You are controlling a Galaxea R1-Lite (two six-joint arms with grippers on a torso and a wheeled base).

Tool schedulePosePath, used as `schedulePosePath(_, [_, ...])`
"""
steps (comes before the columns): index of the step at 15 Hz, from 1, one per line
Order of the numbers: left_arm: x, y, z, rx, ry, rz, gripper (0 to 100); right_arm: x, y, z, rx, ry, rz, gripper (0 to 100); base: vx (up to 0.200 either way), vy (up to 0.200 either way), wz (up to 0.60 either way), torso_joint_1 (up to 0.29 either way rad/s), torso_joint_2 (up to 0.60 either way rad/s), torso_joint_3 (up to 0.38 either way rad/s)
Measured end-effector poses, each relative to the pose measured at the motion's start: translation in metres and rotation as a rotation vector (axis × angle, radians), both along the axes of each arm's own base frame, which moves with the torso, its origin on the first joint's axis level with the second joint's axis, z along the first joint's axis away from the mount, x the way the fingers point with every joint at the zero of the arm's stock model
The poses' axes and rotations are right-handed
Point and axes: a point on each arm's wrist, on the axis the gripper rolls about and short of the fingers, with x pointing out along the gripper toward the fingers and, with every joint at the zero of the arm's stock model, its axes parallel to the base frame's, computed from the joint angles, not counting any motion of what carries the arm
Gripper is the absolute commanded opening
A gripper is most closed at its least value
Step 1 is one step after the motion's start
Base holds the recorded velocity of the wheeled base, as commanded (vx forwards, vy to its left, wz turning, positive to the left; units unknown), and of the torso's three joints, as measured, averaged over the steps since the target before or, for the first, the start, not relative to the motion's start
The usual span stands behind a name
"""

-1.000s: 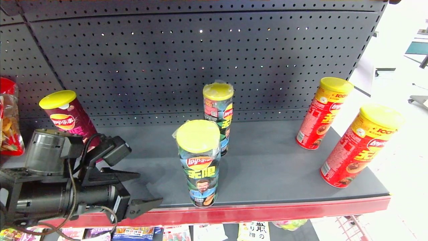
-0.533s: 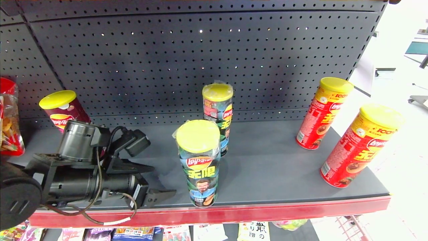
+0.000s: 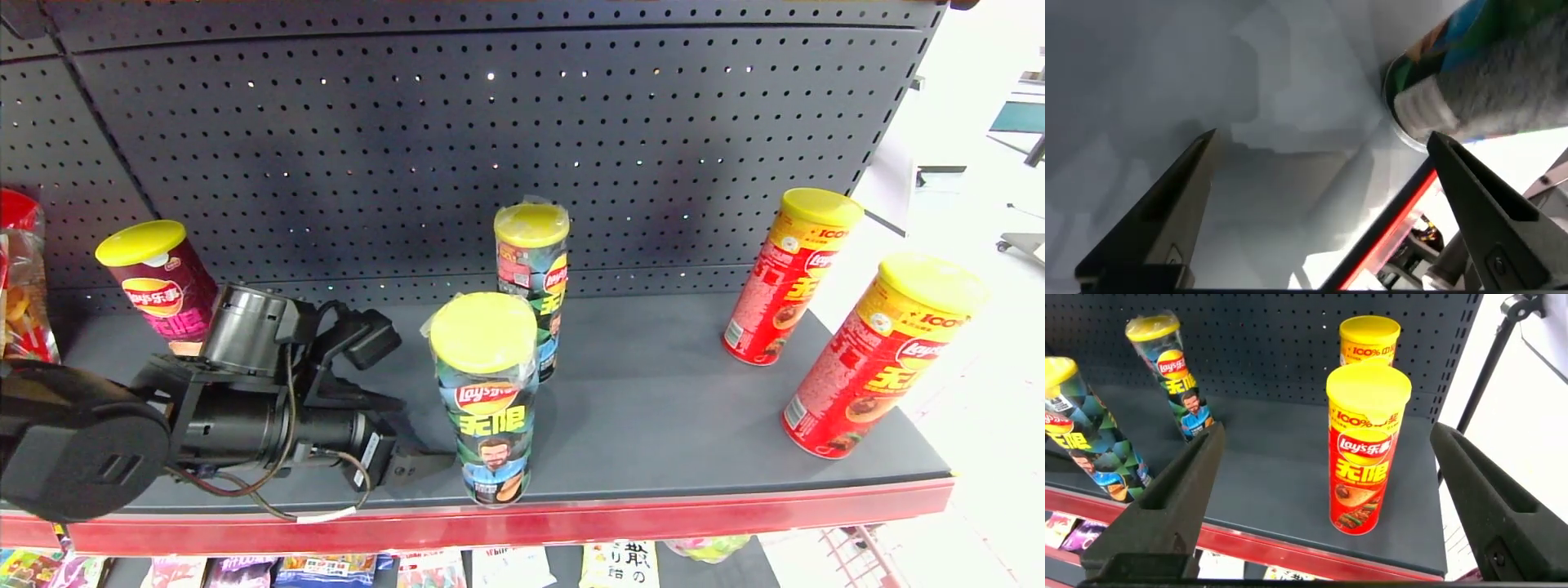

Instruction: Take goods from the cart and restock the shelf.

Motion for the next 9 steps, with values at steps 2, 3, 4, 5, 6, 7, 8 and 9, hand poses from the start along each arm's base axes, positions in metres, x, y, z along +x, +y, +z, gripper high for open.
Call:
schedulePosePath(2, [0.0024,-0.0067,-0.001,-0.005,0.008,-0.012,100,0.0002,0.0001,-0.0001,0.006,0.003,0.0,100,0.0,0.0,0.0,0.0,0.0,0.0])
schedulePosePath(3, [0.0047,-0.0091,-0.0012,-0.006,0.007,-0.015,100,0.0004,0.0001,-0.0002,0.006,0.004,0.0,100,0.0,0.0,0.0,0.0,0.0,0.0])
schedulePosePath(4, [0.0063,-0.0108,-0.0017,-0.006,0.007,-0.018,100,0.0006,0.0002,-0.0004,0.006,0.006,0.0,100,0.0,0.0,0.0,0.0,0.0,0.0])
schedulePosePath(5, [0.0089,-0.0123,-0.0016,-0.007,0.005,-0.019,100,0.0008,0.0003,-0.0008,0.008,0.011,0.001,100,0.0,0.0,0.0,0.0,0.0,0.0])
schedulePosePath(6, [0.0102,-0.0133,-0.0025,-0.006,0.008,-0.02,100,0.0009,0.0003,-0.0016,0.007,0.02,0.001,100,0.0,0.0,0.0,0.0,0.0,0.0])
schedulePosePath(7, [0.011,-0.0137,-0.0033,-0.005,0.01,-0.02,100,0.0008,0.0003,-0.0016,0.007,0.023,0.001,100,0.0,0.0,0.0,0.0,0.0,0.0])
schedulePosePath(8, [0.0113,-0.0138,-0.0039,-0.004,0.012,-0.02,100,0.0006,0.0002,-0.0024,0.005,0.03,0.001,100,0.0,0.0,0.0,0.0,0.0,0.0])
schedulePosePath(9, [0.011,-0.0135,-0.0048,-0.002,0.015,-0.02,100,0.0005,0.0002,-0.0024,0.005,0.029,0.002,100,0.0,0.0,0.0,0.0,0.0,0.0])
